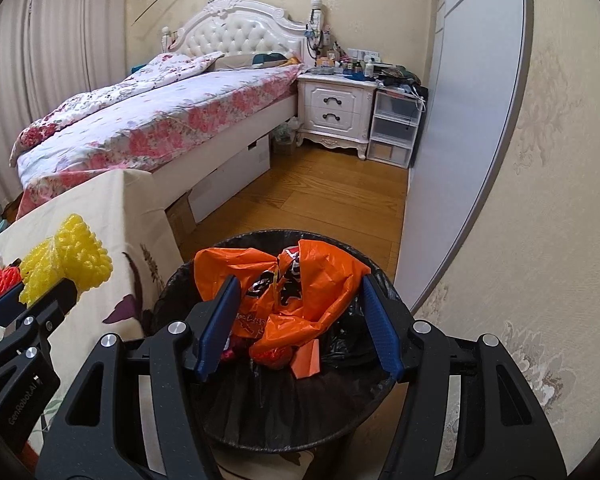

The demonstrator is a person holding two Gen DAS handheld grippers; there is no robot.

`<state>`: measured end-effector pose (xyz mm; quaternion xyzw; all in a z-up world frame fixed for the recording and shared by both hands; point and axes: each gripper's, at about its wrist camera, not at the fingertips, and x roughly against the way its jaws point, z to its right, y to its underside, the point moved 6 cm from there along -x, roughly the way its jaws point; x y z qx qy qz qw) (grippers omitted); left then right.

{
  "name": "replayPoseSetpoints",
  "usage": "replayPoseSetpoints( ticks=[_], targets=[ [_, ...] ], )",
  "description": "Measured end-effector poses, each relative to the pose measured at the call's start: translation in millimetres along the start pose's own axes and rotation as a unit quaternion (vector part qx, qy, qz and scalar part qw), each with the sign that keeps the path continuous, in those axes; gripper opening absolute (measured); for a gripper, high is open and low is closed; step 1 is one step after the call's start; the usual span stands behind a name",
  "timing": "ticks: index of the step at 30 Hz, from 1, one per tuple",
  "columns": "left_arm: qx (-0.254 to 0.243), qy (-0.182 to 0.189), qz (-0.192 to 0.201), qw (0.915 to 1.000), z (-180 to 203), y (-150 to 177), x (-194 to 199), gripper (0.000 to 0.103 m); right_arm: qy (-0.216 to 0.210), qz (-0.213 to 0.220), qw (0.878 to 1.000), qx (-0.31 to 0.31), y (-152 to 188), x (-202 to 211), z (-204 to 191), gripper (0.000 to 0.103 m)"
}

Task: Collect trash
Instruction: 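Carry the orange bag and yellow foam net over the black bin and open both tools, then move both open tools back over the table toward the red foam net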

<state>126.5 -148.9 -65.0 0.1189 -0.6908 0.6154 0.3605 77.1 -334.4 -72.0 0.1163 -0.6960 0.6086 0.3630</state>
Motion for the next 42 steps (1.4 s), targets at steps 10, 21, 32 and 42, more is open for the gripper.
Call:
replayPoseSetpoints(
  ticks=[10, 21, 32, 42],
  targets=[
    [-0.018, 0.0, -0.015, 0.9997, 18.8, -10.1, -28.7, 0.045, 0.017, -0.009, 1.0, -0.013, -2.9, -23.1, 14.6, 0.06],
    [-0.03, 0.0, -0.034, 0.999, 33.4, -9.5, -48.2, 0.046, 0.024, -0.024, 0.999, -0.026, -0.7, -43.3, 26.4, 0.06],
    [-0.028, 0.0, -0.041, 0.9988, 31.1, -12.0, -55.0, 0.068, 0.036, -0.022, 0.999, -0.035, -0.6, -47.9, 31.9, 0.07],
    [-0.021, -0.019, -0.031, 0.9991, 20.7, -15.2, -46.1, 0.076, 0.042, -0.019, 0.998, -0.039, 0.3, -42.8, 36.3, 0.071]
  ],
)
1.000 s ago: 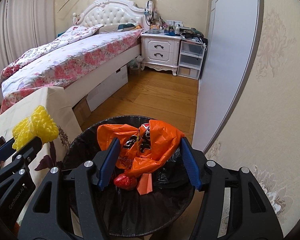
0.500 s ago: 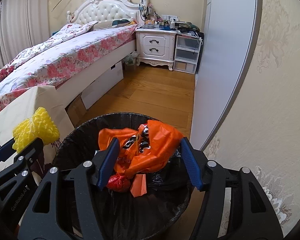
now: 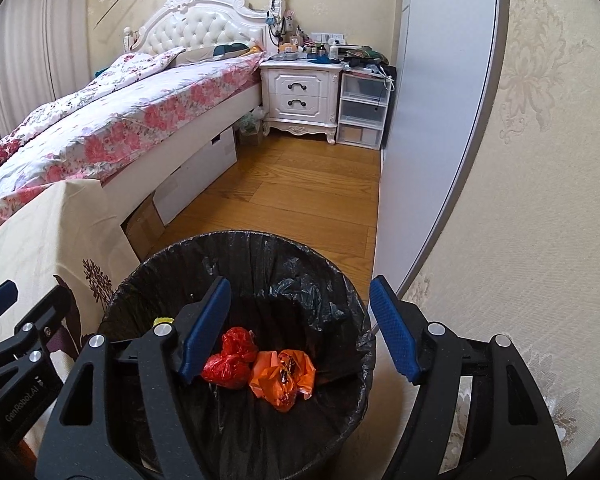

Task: Collect trash
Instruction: 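Move both open tools back over the table toward the red foam net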

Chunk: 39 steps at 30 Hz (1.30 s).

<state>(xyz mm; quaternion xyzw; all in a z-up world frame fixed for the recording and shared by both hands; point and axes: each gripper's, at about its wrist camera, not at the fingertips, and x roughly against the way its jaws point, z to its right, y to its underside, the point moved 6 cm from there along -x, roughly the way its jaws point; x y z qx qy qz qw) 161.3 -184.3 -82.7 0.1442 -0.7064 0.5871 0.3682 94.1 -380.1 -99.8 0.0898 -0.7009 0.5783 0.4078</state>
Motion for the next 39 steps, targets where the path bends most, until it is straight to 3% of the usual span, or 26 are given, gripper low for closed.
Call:
replayPoseSetpoints(
  ticks=[15, 26, 32, 39],
  targets=[
    [0.034, -0.011, 0.035, 0.9988, -41.3, 1.0, 47.8, 0.079, -0.032, 0.012, 0.999, 0.02, -0.4, 31.9, -29.0, 0.075],
    [0.072, -0.027, 0.053, 0.9956, -93.3, 20.4, 88.0, 0.08, -0.069, 0.019, 0.995, 0.063, 5.5, 60.0, -79.6, 0.075],
    [0.101, -0.05, 0.055, 0.9922, -132.3, 38.1, 105.9, 0.08, -0.094, 0.018, 0.991, 0.094, 13.8, 72.8, -118.4, 0.075],
    [0.138, -0.102, 0.051, 0.9839, -189.6, 64.5, 123.4, 0.082, -0.138, 0.015, 0.982, 0.13, 23.8, 89.5, -170.3, 0.075]
  ],
)
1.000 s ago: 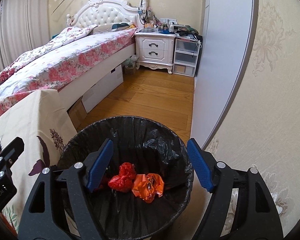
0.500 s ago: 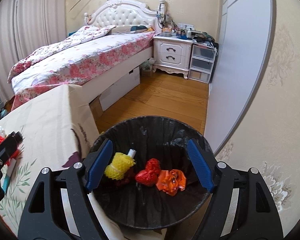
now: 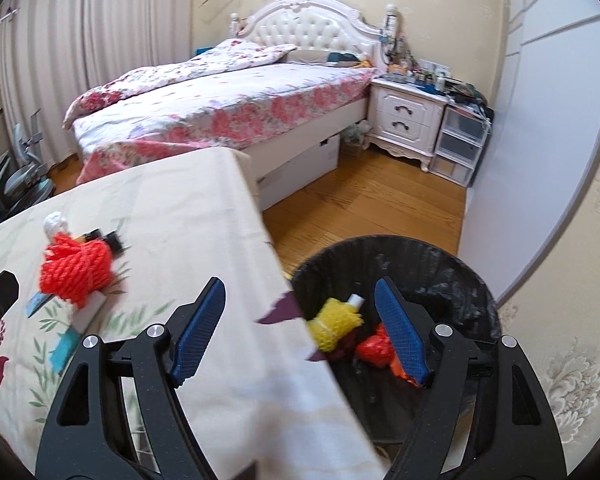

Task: Collect trash
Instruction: 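Move both open tools back over the table toward the red foam net, then grasp the red foam net with the right tool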

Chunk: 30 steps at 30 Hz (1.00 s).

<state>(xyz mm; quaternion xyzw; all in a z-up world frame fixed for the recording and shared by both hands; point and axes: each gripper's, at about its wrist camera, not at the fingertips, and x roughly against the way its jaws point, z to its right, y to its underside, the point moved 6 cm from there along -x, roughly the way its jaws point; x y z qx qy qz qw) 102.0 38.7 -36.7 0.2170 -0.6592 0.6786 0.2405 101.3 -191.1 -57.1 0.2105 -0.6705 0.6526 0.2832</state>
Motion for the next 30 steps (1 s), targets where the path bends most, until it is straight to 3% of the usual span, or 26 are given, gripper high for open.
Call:
replayPoseSetpoints(
  ticks=[7, 17, 22, 28, 30],
  targets=[
    [0.045, -0.056, -0.002, 0.9974, -67.8, 8.4, 6.5, 0.083, -0.051, 0.003, 0.998, 0.034, -7.5, 6.3, -61.4, 0.077],
    [0.103, -0.123, -0.01, 0.987, -154.1, 27.8, 15.0, 0.083, -0.112, -0.004, 0.99, 0.082, -13.0, 1.9, -149.0, 0.082],
    [0.12, -0.146, -0.014, 0.9819, -183.8, 35.1, 16.4, 0.083, -0.102, -0.017, 0.99, 0.096, -9.6, -12.5, -168.8, 0.082],
    [0.133, -0.149, -0.024, 0.9796, -199.0, 42.5, 12.2, 0.083, -0.088, -0.038, 0.991, 0.091, -5.3, -29.7, -170.6, 0.081],
    [0.132, -0.146, -0.025, 0.9801, -197.6, 43.2, 11.1, 0.083, -0.088, -0.04, 0.991, 0.089, -4.4, -31.7, -168.9, 0.072]
  ],
)
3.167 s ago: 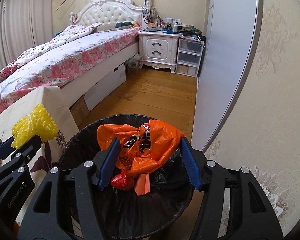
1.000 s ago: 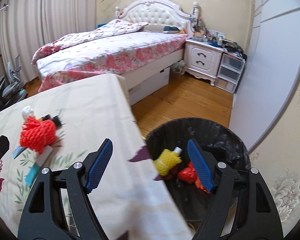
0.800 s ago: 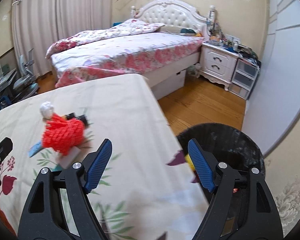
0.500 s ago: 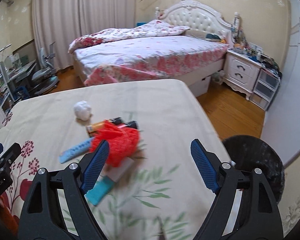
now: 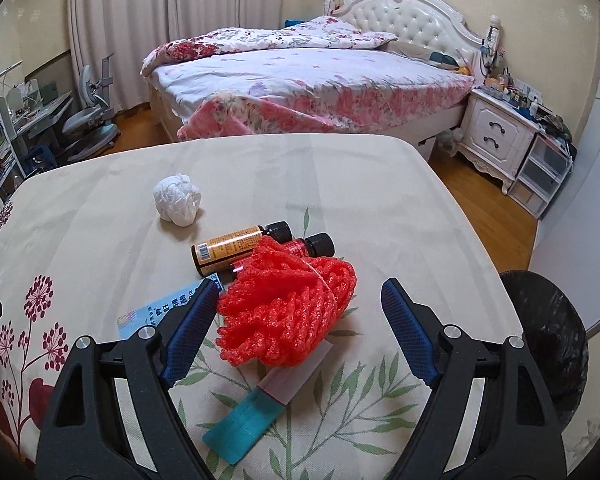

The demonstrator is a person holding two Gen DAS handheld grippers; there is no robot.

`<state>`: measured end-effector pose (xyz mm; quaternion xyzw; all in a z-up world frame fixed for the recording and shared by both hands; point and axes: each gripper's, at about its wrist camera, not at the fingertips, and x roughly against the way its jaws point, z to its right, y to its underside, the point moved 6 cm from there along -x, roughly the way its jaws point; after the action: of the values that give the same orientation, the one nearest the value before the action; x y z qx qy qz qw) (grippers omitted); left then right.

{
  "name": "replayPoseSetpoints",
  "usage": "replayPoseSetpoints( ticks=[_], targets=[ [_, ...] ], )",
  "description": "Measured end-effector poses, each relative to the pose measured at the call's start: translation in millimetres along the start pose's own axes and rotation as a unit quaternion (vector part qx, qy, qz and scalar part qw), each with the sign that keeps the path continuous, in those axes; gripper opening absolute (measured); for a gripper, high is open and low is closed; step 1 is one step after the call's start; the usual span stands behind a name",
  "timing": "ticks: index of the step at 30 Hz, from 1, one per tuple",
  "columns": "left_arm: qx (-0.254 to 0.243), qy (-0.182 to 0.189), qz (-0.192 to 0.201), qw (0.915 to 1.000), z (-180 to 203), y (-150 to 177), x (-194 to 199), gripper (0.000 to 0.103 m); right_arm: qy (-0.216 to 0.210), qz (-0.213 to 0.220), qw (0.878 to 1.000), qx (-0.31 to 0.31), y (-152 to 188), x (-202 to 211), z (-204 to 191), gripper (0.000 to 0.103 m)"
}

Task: Collect trash
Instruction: 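Grasp the red foam net with the right tool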

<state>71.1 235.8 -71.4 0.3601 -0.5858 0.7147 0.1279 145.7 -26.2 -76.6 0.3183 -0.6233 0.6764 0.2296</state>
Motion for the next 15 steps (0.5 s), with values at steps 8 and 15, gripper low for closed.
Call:
replayPoseSetpoints(
  ticks=[8, 15],
  targets=[
    [-0.013, 0.019, -0.004, 0.9997, 19.6, 5.4, 1.6, 0.083, -0.002, 0.002, 1.0, -0.001, 0.3, 2.4, 8.4, 0.052],
    [-0.041, 0.046, -0.009, 0.9981, 54.9, 14.5, 8.0, 0.083, 0.012, 0.018, 1.0, -0.021, 8.8, 21.9, 42.4, 0.051]
  ],
)
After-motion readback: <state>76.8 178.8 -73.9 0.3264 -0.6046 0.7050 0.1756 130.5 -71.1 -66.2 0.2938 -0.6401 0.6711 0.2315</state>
